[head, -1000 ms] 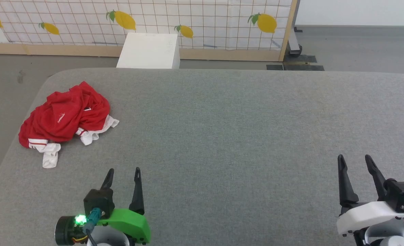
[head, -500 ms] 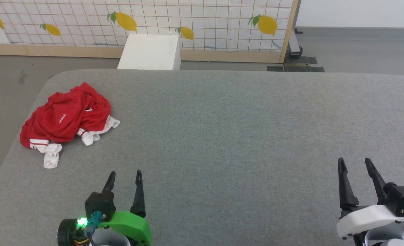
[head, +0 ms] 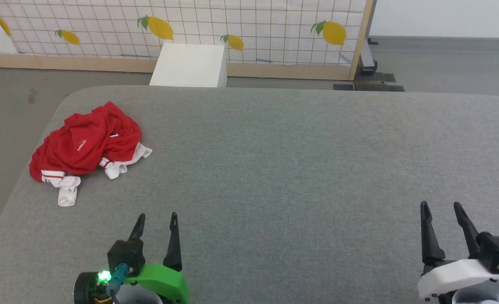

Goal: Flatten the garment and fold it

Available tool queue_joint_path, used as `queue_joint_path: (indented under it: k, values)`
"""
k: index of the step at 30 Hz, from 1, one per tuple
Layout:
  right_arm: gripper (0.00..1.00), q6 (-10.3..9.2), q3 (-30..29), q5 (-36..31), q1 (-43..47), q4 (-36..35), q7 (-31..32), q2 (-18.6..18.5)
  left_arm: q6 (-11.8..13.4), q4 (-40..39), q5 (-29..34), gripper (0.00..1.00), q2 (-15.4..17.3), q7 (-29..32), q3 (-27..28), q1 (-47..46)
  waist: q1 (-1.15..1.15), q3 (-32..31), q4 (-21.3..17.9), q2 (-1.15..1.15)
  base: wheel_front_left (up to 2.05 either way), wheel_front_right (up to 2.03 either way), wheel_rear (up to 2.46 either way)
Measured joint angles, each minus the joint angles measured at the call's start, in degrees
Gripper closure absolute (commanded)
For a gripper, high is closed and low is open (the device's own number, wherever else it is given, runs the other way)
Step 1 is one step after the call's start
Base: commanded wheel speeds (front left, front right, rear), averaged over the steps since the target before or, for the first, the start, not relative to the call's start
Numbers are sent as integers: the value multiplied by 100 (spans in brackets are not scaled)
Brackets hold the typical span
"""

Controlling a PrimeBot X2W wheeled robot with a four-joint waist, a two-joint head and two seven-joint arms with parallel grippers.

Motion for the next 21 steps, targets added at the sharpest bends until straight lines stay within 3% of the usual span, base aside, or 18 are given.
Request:
queue_joint_path:
  k: [11,21]
  values:
    - [0,0,-12,-29,-1,112,-140,0,63,70,-104,0,47,-122,-10,-4,0,-44,110,0,0,0,0]
    - [0,0,299,-88,-30,192,-141,1,174,-30,-136,0,89,-140,138,-3,0,-23,545,0,0,0,0]
